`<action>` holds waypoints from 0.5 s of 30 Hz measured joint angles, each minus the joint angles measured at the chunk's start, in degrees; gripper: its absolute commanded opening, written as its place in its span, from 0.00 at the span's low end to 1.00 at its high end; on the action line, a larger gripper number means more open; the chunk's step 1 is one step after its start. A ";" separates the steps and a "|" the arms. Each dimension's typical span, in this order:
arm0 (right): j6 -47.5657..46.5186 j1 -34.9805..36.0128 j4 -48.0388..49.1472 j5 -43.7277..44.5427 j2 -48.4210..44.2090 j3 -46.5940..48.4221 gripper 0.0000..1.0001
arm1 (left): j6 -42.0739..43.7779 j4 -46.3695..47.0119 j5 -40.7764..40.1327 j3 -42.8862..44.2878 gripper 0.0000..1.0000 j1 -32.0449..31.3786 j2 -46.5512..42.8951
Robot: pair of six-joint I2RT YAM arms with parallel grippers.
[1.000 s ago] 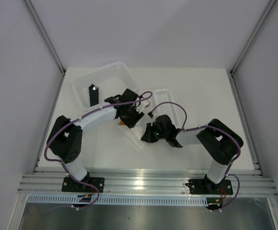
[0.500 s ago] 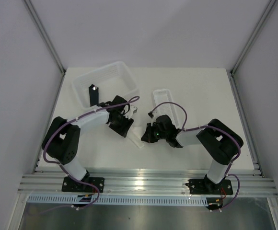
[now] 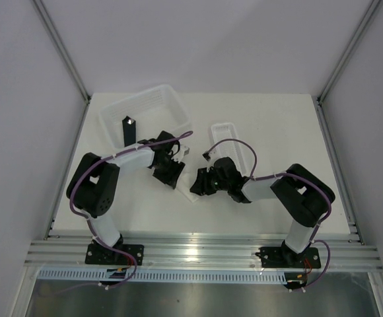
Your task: Place the utensils on the paper napkin and roll it up
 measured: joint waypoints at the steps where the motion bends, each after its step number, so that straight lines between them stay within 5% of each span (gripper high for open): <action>1: -0.07 -0.02 -0.24 0.50 0.00 0.28 0.44 | 0.02 0.17 -0.02 0.00 0.52 0.02 0.02; 9: -0.63 -1.20 -1.49 3.63 2.62 4.42 0.45 | 0.09 0.92 -0.28 0.11 0.52 0.04 0.13; 13: -0.85 -1.97 -1.70 3.65 3.74 5.49 0.31 | 0.22 1.07 -0.50 0.11 0.51 0.09 0.13; 15: -0.59 -2.27 -1.73 3.61 4.02 5.57 0.32 | 0.61 1.03 -0.66 0.11 0.49 0.17 0.13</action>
